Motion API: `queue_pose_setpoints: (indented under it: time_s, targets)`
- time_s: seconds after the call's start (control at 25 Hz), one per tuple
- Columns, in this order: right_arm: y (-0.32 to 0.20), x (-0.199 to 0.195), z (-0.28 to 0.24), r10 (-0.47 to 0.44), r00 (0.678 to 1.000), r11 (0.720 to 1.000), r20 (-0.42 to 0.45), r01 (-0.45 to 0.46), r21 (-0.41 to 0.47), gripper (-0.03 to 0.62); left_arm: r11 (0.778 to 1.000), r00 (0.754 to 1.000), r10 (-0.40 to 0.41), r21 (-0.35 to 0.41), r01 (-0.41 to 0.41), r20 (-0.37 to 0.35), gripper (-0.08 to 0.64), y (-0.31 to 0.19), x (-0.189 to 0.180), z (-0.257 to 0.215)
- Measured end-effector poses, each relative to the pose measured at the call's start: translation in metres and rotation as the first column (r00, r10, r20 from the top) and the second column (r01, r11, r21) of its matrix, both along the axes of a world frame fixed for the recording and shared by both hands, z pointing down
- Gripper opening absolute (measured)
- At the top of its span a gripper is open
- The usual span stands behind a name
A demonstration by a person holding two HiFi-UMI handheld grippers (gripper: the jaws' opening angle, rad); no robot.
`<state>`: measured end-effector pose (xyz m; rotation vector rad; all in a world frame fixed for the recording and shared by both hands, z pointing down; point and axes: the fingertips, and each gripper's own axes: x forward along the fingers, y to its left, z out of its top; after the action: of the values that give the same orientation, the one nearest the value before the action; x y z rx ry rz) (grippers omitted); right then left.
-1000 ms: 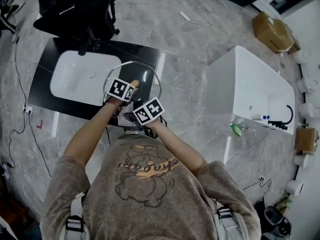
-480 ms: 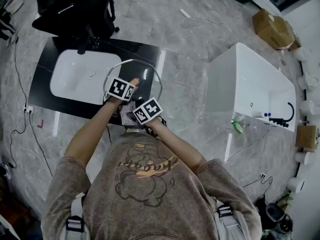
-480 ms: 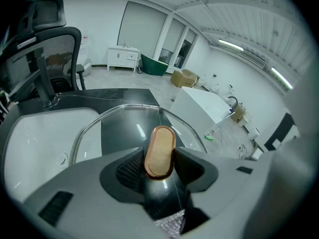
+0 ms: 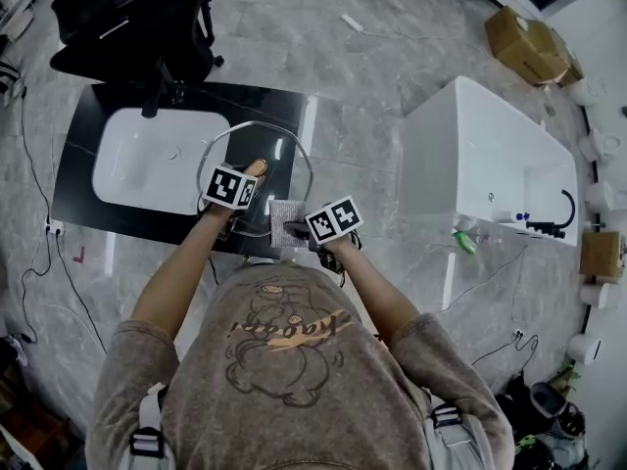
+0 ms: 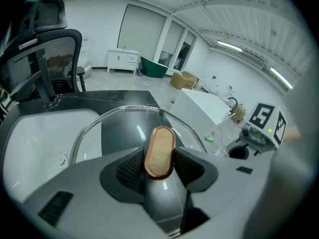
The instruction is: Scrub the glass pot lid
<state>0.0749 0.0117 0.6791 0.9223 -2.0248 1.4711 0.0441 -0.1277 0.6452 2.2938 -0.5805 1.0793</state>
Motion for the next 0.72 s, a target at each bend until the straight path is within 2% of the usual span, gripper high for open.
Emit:
queue_pose_setpoints:
  time_s: [0.32, 0.72]
  targets:
    - [-0.031, 0.056, -0.003, 0.01, 0.997, 1.0, -0.076, -0.011, -0.011, 0.094, 1.0, 1.0, 0.013, 0.004, -0.013, -0.007, 0.198, 0.0, 0.001, 0.0]
    - [-0.115, 0.101, -0.007, 0.019, 0.979, 1.0, -0.204, -0.019, 0.005, 0.095, 1.0, 1.0, 0.024, -0.001, -0.024, -0.014, 0.198, -0.001, 0.002, 0.0]
